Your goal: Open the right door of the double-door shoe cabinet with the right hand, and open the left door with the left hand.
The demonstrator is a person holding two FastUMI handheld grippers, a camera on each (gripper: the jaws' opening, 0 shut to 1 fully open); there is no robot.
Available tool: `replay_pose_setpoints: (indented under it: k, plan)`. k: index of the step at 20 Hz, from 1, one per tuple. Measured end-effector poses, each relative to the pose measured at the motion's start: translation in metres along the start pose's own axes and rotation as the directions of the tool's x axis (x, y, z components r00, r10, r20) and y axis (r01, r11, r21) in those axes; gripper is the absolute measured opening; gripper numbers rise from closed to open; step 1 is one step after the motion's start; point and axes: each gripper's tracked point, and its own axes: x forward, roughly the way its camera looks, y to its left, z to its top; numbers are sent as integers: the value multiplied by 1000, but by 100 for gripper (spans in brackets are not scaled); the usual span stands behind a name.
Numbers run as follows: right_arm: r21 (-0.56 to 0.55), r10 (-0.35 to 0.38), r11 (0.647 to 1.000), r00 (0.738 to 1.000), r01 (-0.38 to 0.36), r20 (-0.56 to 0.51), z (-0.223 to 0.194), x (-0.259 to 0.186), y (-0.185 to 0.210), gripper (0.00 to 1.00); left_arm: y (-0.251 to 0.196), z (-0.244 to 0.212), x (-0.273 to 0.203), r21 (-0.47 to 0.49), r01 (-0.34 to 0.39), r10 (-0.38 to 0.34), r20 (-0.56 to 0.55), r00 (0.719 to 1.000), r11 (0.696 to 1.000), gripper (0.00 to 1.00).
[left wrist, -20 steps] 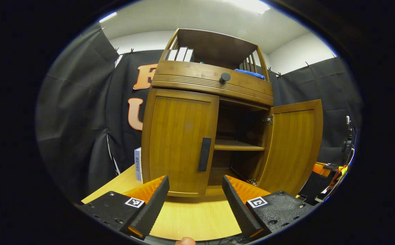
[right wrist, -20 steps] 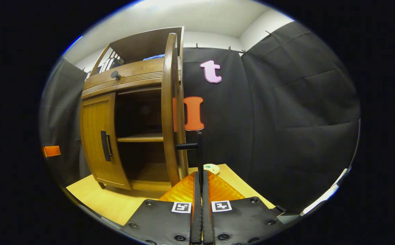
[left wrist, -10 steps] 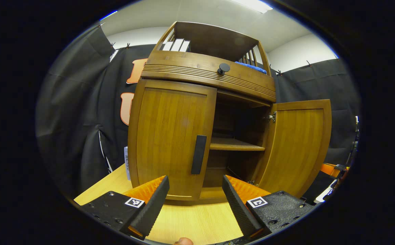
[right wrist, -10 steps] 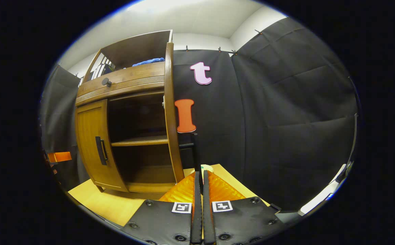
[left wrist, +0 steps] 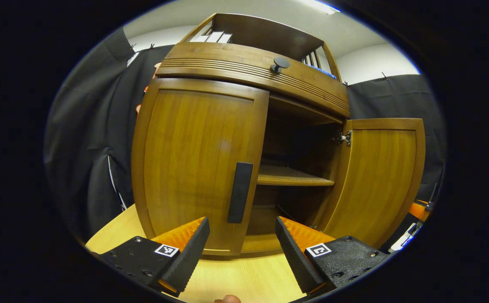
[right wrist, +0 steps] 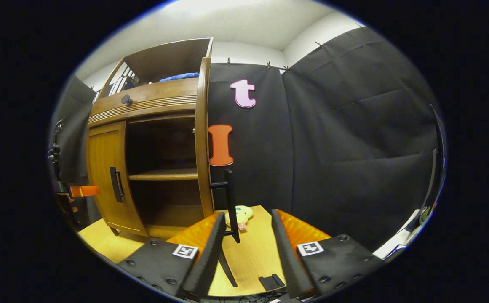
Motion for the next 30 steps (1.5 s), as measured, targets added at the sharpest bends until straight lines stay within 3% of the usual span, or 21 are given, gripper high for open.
replay_pose_setpoints:
  k: [3,4,7,8,16,21,25,26,28,30]
  plan:
    - [-10,-21,1000,999,21,31,8,0,-10,77,-1,1,23,18,0,0,0,1000,1000,92]
    - [-7,-23,1000,999,23,33,8,0,-12,96,-1,4,30,23,-2,2,3,1000,1000,92]
    - [8,-28,1000,999,28,42,10,2,-13,97,-1,5,51,37,-8,8,4,1000,999,92]
    - [13,-31,999,999,30,44,10,3,-14,89,0,5,57,43,-14,14,4,1000,999,95]
    - [24,-38,999,998,37,46,6,13,-22,89,16,3,106,72,-73,71,30,997,995,89]
    - [42,-53,998,997,51,49,5,16,-29,89,19,-4,119,32,-68,67,7,998,997,64]
    - [42,-50,998,998,49,40,1,18,-27,89,8,-4,117,109,-47,46,19,999,993,40]
    - [41,-46,998,998,45,36,0,19,-24,100,8,-4,117,142,-51,48,24,999,989,33]
    - [36,-44,998,999,43,31,-2,18,-23,100,9,-3,114,157,-61,57,31,998,986,29]
    - [36,-43,998,999,41,32,0,16,-21,92,9,-2,114,91,-57,55,27,998,994,25]
